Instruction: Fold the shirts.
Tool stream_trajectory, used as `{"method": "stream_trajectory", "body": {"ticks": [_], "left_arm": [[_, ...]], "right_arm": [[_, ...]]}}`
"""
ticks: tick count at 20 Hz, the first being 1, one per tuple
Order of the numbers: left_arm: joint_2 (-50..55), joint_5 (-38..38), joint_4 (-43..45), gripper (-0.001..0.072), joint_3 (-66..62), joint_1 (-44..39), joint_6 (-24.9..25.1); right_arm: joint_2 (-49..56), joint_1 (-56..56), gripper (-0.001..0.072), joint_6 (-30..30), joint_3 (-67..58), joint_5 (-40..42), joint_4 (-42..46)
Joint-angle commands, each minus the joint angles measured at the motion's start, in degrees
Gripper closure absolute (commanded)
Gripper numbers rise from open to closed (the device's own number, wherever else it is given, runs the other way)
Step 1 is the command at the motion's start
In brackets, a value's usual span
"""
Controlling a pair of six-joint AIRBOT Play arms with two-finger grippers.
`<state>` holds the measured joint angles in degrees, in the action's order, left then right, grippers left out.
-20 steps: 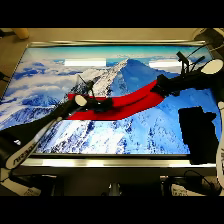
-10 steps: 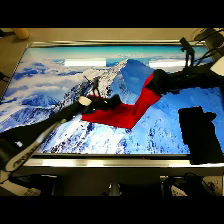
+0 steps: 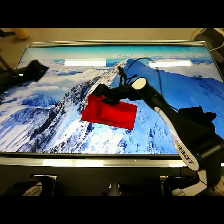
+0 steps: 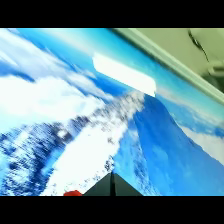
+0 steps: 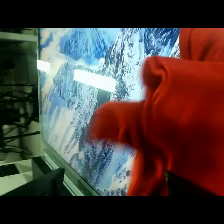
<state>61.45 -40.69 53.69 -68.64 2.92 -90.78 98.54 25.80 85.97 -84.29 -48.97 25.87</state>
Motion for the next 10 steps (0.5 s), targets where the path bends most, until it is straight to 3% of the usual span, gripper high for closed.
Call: {"method": "stream_trajectory", "body": {"ticks": [1, 3, 6, 7, 8, 10], "left_arm": [[-7.45, -9.01, 8.28, 0.0685, 0.2, 5.18, -1.4], [-8.37, -13.25, 10.73, 0.0685, 0.37, 5.07, 1.62], [-8.41, -13.9, 10.99, 0.0685, 2.34, 5.05, 2.29], [-8.44, -13.9, 10.91, 0.0685, 3.26, 4.79, 2.32], [-8.41, -13.86, 10.86, 0.0685, 4.28, 4.09, 2.29], [-8.41, -13.7, 10.88, 0.0685, 6.05, 2.08, 2.27]], "right_arm": [[4.2, -1.07, 0.0024, -4.37, -0.11, -0.74, -4.7], [0.79, -8.07, 0.0025, -0.72, -0.11, -9.64, 7.37], [-2.84, -18.84, 0.0037, 10.95, 0.24, -25.86, 37.99], [-2.78, -20.72, 0.0038, 12.72, 1.53, -29.46, 42.66], [-2.78, -21.86, 0.0036, 12.31, 4.33, -30.14, 42.16], [-2.69, -21.59, 0.0035, 9.35, 10.12, -24.11, 34.95]]}}
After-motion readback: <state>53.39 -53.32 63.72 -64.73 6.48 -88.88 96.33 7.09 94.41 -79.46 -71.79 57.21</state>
